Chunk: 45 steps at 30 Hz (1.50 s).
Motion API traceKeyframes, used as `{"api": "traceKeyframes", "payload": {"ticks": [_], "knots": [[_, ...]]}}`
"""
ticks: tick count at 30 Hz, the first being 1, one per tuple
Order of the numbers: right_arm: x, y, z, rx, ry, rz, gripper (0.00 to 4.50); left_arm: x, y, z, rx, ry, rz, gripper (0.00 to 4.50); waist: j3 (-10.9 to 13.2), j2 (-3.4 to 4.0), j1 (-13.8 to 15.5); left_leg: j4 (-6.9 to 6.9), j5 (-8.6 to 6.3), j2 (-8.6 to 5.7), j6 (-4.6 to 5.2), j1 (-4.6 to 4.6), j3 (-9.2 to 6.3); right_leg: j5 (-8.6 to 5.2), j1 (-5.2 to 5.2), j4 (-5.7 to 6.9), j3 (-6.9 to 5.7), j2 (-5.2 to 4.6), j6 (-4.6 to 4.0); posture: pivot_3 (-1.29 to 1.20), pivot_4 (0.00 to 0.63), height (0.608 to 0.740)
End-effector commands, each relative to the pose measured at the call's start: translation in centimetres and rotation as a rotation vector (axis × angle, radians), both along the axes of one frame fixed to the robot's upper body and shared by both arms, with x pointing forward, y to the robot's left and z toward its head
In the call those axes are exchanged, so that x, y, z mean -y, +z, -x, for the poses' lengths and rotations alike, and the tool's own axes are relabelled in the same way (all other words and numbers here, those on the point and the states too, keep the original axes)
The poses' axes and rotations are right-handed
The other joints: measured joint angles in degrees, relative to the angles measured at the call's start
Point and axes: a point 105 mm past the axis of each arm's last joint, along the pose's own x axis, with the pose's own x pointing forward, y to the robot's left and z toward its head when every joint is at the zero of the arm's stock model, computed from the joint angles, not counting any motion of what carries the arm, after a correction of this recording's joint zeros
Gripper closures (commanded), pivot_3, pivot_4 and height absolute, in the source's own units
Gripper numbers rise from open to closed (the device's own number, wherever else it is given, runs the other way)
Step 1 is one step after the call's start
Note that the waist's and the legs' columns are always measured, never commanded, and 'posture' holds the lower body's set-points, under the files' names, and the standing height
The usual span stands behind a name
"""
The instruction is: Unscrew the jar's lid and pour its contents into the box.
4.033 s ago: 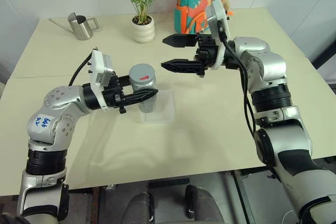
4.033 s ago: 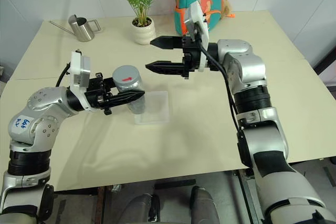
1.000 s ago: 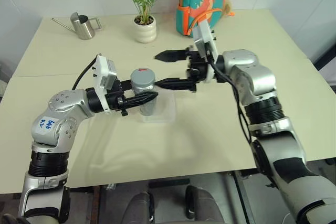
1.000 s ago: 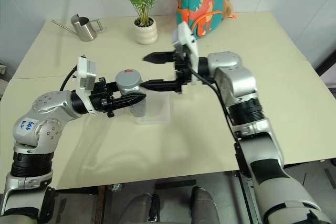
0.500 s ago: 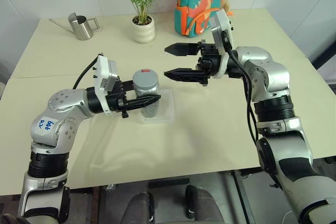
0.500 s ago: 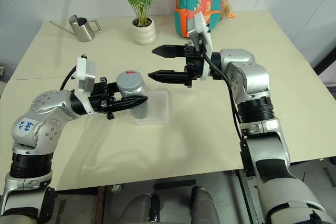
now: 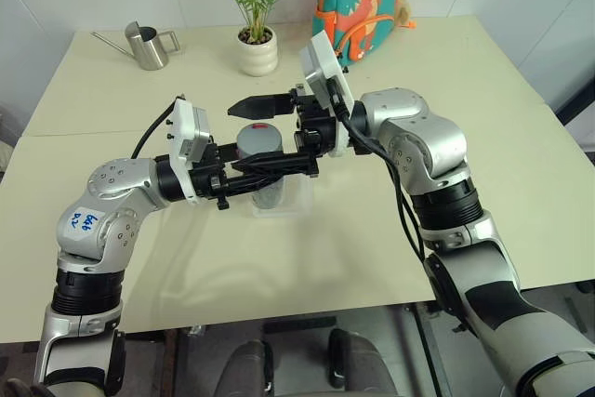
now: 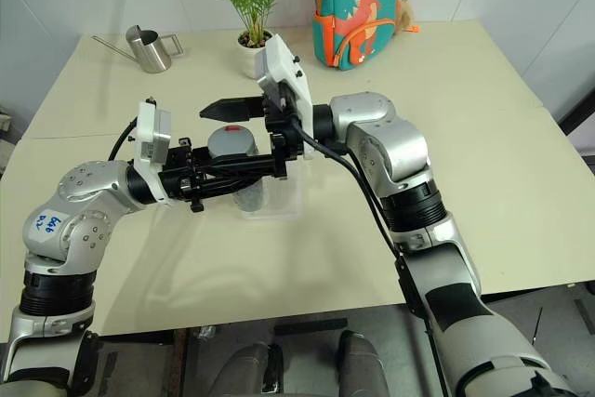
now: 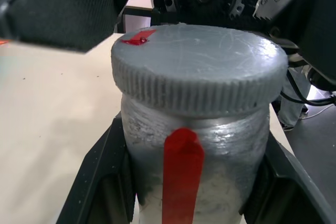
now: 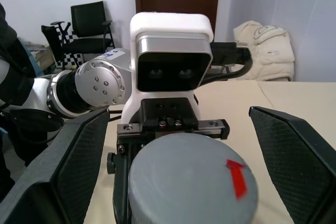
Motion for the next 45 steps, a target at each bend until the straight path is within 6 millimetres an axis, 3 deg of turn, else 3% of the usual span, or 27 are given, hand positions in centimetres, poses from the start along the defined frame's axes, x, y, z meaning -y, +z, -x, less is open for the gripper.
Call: {"api": "traceKeyframes", "payload": {"ticks": [1, 25, 40, 45], "knots": [[-0.2, 1.0, 0.2, 0.05, 0.004, -0.029, 0.03, 0.4, 0.9, 0.6, 0.047, -0.028, 0.008, 2.51, 0.0, 0.0, -0.01, 0.0, 0.0, 0.0, 0.0, 0.0, 0.0, 0.0, 0.0, 0.0, 0.0, 0.0, 0.0, 0.0, 0.15, 0.74], [3.7, 0.2, -2.5, 0.022, -0.141, -0.012, 0.03, 0.3, 0.9, 0.8, 0.048, -0.015, 0.01, 2.51, 0.0, 0.0, -0.01, 0.0, 0.0, 0.0, 0.0, 0.0, 0.01, 0.0, 0.0, 0.0, 0.0, 0.0, 0.0, 0.0, 0.15, 0.74], [6.6, 0.2, -5.2, -0.002, -0.265, -0.006, 0.03, 0.2, 0.9, 0.8, 0.046, -0.012, 0.009, 2.51, 0.0, 0.0, 0.13, 0.01, 0.0, -0.02, 0.0, -0.01, 0.04, 0.0, 0.01, -0.02, -0.01, -0.01, 0.0, 0.0, 0.15, 0.74], [7.2, 0.0, -4.7, -0.012, -0.217, 0.015, 0.03, 0.1, 0.9, 0.8, 0.047, -0.01, 0.004, 2.51, 0.0, 0.0, -0.07, -0.01, 0.0, 0.0, 0.0, 0.0, 0.04, 0.0, 0.0, -0.03, 0.0, 0.0, 0.0, 0.0, 0.15, 0.74]]}}
